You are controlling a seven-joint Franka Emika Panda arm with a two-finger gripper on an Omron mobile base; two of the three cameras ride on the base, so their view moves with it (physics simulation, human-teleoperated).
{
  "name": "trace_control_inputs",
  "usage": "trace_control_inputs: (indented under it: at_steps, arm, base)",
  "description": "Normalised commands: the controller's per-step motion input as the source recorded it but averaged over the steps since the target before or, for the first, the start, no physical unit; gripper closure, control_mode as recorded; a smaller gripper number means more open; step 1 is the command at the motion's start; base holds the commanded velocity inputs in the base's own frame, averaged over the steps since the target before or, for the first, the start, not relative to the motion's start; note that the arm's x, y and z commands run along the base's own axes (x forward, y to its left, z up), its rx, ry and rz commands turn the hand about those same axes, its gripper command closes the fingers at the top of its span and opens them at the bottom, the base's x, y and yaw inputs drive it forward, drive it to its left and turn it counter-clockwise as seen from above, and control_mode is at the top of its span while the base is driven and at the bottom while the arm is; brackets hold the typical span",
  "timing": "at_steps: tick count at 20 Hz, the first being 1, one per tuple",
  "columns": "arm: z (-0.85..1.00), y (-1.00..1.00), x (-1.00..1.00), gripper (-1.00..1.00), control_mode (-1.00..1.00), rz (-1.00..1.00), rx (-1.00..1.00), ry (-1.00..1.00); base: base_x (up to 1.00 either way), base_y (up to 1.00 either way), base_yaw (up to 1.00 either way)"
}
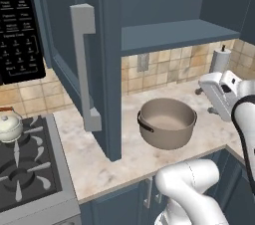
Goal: Pick the kettle from the cabinet and place it on a stove burner. Then pick the pot from the counter and place it on another stove burner. Finally, turn both burners on.
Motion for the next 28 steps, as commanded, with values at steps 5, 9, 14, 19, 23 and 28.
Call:
trace_control_inputs:
  at_steps: [5,9,14,19,23,28]
  arm:
    - [-0.14,0.0,0.32,-1.0,-1.0,-0.07,-0.01,0.16]
    - [-0.14,-0.01,0.08,-1.0,-1.0,-0.12,0.0,0.17]
    - [-0.21,-0.05,0.01,-1.0,-1.0,-0.12,0.0,0.17]
    - [-0.22,-0.07,0.14,-1.0,-1.0,-0.09,0.0,0.19]
    - [-0.23,-0.05,0.11,-1.0,-1.0,-0.06,0.0,0.18]
    - [-0.18,-0.04,0.04,-1.0,-1.0,-0.01,0.0,0.13]
  base:
    - [0.0,0.0,0.0]
    - [0.0,0.0,0.0]
    - [0.0,0.0,0.0]
    - [0.0,0.0,0.0]
    - [0.0,0.0,0.0]
    - [0.0,0.0,0.0]
